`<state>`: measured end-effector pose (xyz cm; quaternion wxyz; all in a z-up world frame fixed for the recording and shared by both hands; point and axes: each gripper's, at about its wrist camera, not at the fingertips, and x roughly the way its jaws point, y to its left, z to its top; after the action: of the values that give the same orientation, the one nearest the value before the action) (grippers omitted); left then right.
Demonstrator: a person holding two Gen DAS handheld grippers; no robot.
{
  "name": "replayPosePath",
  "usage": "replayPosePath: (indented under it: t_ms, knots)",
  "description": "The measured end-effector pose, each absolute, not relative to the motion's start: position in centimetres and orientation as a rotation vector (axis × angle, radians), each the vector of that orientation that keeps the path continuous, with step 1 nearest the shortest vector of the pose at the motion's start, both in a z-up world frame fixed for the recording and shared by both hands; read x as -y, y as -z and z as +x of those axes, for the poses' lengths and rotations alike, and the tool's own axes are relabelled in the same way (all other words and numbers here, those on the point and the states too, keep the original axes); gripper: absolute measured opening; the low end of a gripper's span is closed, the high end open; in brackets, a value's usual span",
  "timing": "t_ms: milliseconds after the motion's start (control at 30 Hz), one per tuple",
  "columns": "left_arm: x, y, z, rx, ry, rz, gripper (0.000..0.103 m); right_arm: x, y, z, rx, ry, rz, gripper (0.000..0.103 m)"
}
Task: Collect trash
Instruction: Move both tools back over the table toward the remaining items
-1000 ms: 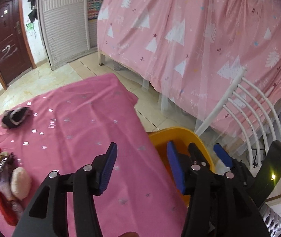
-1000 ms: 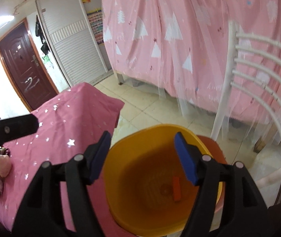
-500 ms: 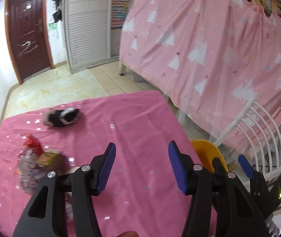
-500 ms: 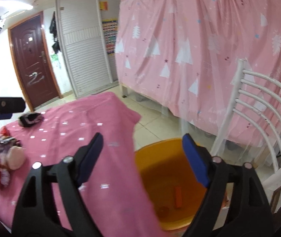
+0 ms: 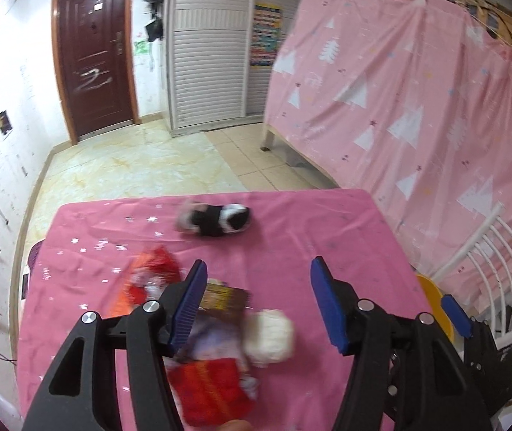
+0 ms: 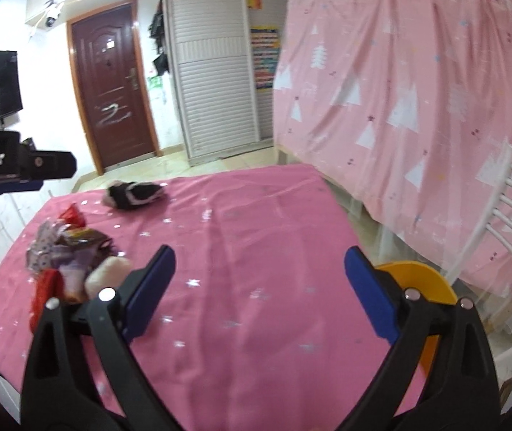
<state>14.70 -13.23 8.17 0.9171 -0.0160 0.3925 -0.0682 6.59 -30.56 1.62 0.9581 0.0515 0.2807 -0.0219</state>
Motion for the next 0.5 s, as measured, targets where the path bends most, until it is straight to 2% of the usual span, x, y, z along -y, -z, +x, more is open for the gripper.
replayPosePath:
  t_ms: [500]
  knots:
    - [5.5,-7.2,18.2,-0.845,0.059,-0.024,0.056,24.7,-1.1,8.5,-0.652,-0.129,0.106,0.091]
